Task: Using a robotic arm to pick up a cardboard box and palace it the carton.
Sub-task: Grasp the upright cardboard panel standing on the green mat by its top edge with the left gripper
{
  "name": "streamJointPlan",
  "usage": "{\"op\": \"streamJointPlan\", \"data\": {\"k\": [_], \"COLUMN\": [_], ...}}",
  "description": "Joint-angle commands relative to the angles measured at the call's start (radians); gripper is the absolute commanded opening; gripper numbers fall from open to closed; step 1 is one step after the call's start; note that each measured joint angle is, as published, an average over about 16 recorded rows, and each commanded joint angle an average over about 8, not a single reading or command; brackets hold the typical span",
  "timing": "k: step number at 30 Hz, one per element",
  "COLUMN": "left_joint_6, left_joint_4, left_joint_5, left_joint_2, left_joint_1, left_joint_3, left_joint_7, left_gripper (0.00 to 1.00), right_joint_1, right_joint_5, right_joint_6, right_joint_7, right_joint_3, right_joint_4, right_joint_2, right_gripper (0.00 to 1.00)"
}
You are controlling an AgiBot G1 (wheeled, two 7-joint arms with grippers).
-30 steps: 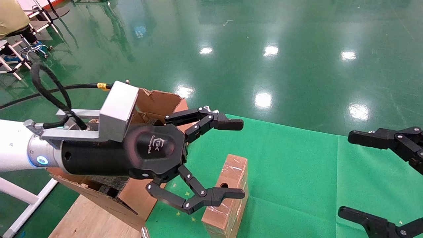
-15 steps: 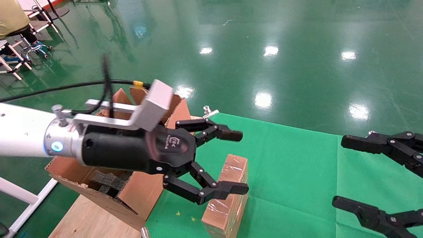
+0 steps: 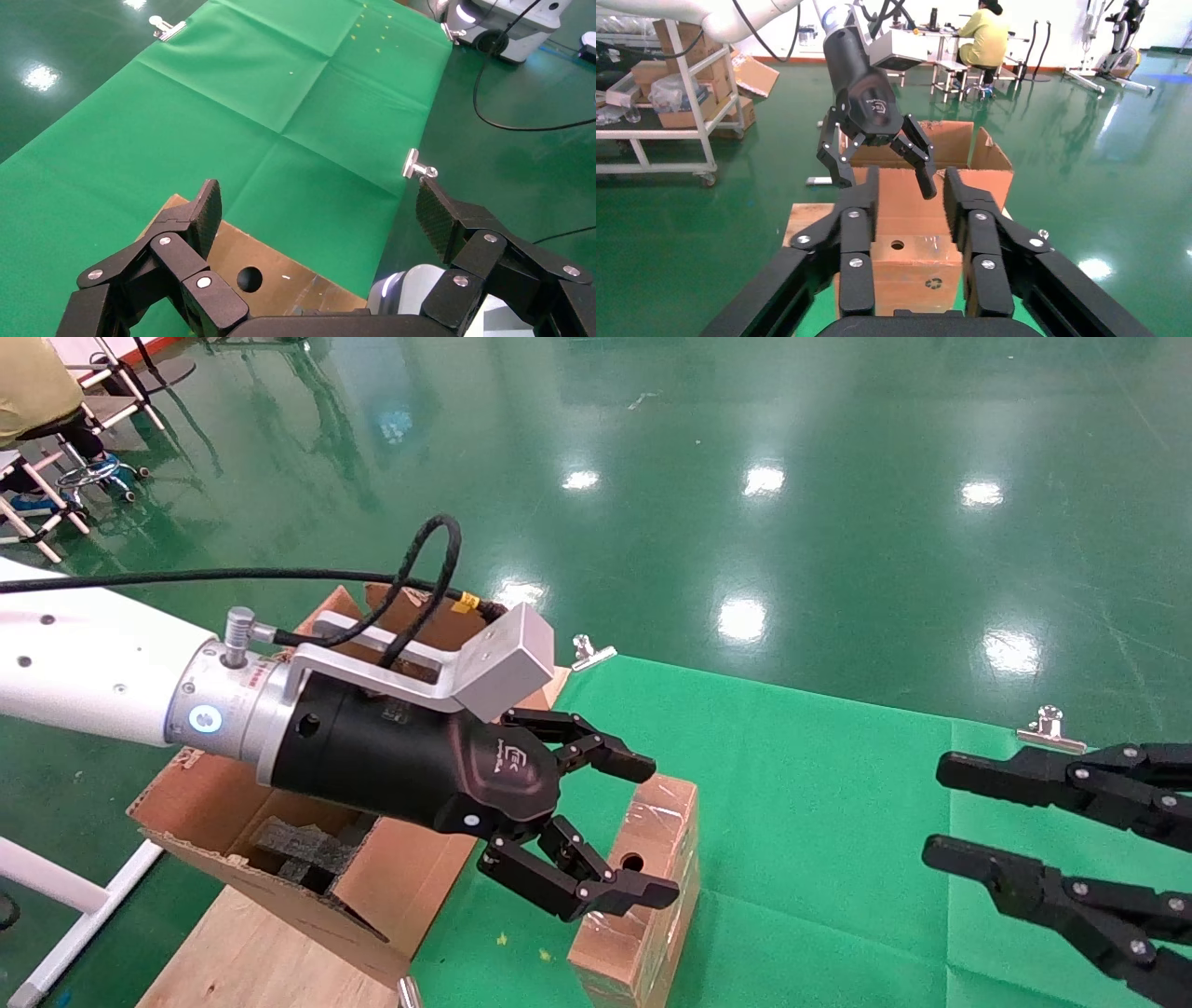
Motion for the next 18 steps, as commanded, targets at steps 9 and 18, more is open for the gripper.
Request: {"op": "streamJointPlan", "data": {"k": [9, 18], "left_joint_6": [0.01, 0.053], "left_joint_4": [0.02, 0.017], "left_joint_5": [0.133, 0.319], "left_joint_2": [0.064, 0.196], "left_joint_1": [-0.11, -0.329], "left_joint_3": [0.077, 0.294], "left_joint_7": [-0.164, -0.482], "left_gripper": [1.0, 1.0], "right_joint_1": [0.0, 0.0], "right_joint_5": [0.0, 0.0], "right_joint_6": [0.0, 0.0], "right_joint_7": [0.0, 0.0], "right_joint_3": [0.0, 0.0], "right_joint_4": [0.0, 0.0], "right_joint_2": [0.0, 0.0], "right_gripper": [0.0, 0.0]}}
